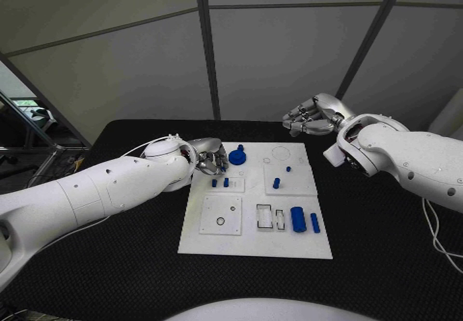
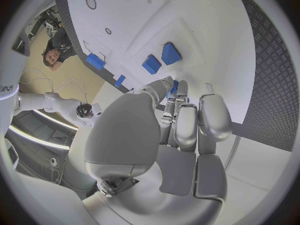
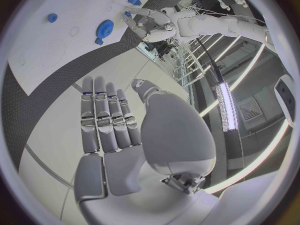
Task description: Assemble the parts on the task board
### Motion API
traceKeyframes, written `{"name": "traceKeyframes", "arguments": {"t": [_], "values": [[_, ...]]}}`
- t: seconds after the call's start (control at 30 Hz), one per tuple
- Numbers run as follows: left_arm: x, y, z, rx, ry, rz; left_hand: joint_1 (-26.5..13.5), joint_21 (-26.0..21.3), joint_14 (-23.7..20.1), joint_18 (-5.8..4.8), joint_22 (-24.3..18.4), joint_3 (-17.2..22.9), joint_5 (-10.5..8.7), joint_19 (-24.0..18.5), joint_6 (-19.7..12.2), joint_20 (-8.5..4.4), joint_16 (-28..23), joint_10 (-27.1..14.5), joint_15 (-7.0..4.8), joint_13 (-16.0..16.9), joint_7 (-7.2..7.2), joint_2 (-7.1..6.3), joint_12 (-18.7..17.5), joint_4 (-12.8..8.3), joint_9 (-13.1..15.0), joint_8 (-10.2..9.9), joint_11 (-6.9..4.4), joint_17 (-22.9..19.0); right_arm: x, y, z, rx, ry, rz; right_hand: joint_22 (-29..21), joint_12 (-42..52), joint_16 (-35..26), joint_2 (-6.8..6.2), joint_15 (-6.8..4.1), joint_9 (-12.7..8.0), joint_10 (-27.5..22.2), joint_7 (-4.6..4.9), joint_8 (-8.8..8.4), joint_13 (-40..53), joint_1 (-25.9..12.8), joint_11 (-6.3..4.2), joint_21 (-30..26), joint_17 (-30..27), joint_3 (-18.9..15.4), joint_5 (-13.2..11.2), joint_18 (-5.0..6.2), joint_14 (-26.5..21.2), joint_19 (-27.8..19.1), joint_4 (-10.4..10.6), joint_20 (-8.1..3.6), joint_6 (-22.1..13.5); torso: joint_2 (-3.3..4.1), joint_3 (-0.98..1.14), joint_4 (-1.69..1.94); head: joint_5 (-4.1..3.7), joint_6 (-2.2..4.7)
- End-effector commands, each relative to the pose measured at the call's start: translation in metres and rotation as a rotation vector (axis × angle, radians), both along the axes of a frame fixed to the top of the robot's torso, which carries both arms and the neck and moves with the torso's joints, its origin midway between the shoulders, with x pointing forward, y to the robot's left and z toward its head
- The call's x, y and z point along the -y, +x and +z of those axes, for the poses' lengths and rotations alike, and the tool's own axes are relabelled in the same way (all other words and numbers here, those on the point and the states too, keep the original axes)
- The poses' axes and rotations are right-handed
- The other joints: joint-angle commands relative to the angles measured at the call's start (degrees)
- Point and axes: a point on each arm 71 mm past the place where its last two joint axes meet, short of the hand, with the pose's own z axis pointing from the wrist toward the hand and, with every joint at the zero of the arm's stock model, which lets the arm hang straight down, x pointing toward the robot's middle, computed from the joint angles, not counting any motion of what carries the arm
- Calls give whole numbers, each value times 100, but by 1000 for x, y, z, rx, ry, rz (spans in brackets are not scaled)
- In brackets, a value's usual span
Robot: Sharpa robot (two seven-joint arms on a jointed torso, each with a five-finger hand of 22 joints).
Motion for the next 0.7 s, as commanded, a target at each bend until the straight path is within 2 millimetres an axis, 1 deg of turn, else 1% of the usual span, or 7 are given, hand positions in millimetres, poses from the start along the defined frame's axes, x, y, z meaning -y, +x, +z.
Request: {"name": "traceKeyframes", "arguments": {"t": [0.03,0.2,0.23,0.5,0.57,0.67,0.7], "values": [[1,0,-1,-13,7,4,-60,15,60,-637,8,38,-19,18,35,-25,20,41,-17,6,-6,-8,-33,-6,1,-32,0,9,-1,0,1,3,1,10,-7,-8,-13,33,-5,6,-30,7,-9,5,0,11,-20,-6,-19,31,17,-37,10,-13,18,-39,1,2,4,-4,-7],[1,0,-3,-34,22,8,-64,27,65,-639,21,38,-22,19,62,-28,36,79,-23,18,-11,-1,-32,-15,4,-33,-10,37,-2,0,1,2,0,11,-7,-8,-13,33,-5,6,-30,7,-9,5,0,11,-20,-6,-19,31,17,-37,10,-13,18,-39,-1,0,-3,-9,-11],[1,0,-3,-39,26,9,-64,27,65,-639,21,38,-22,19,62,-28,36,79,-23,18,-11,-1,-32,-15,4,-33,-10,37,-2,0,1,2,0,11,-7,-8,-13,33,-5,6,-30,7,-9,5,0,11,-20,-6,-19,31,17,-37,10,-13,18,-39,-1,2,-4,-7,-12],[1,1,-5,-60,41,13,-86,20,56,-638,21,26,-26,13,34,-29,29,68,-22,23,-5,-21,-58,-21,-6,-67,-4,14,-2,0,1,0,-1,11,-12,-8,-13,37,-4,6,-32,7,-7,5,2,11,-28,-9,-18,32,17,-38,15,-13,18,-41,-1,3,0,-23,-22],[1,1,-6,-62,43,13,-103,17,52,-638,22,22,-24,8,-35,-27,30,57,-18,28,3,-35,-82,-27,-27,-124,1,9,-1,0,1,-1,-1,11,-13,-8,-13,37,-4,6,-33,7,-7,5,2,11,-29,-9,-18,32,17,-39,16,-13,18,-41,-2,4,0,-23,-23],[1,2,-6,-62,44,15,-135,16,43,-638,32,24,-20,2,-281,-26,33,56,-28,44,24,-71,-126,-39,-101,-311,-10,-3,-1,0,1,-2,-2,10,-13,-8,-13,37,-4,6,-33,7,-7,5,2,11,-29,-9,-18,32,17,-39,16,-13,18,-41,-1,5,1,-23,-28],[0,2,-6,-62,43,16,-152,12,39,-636,34,25,-20,-1,-421,-30,33,59,-38,52,16,-89,-146,-41,-146,-410,-24,-13,-1,0,1,-2,-2,9,-13,-8,-13,37,-4,6,-33,7,-7,5,2,11,-29,-9,-18,32,17,-39,16,-13,18,-41,-2,4,2,-25,-29]]}}
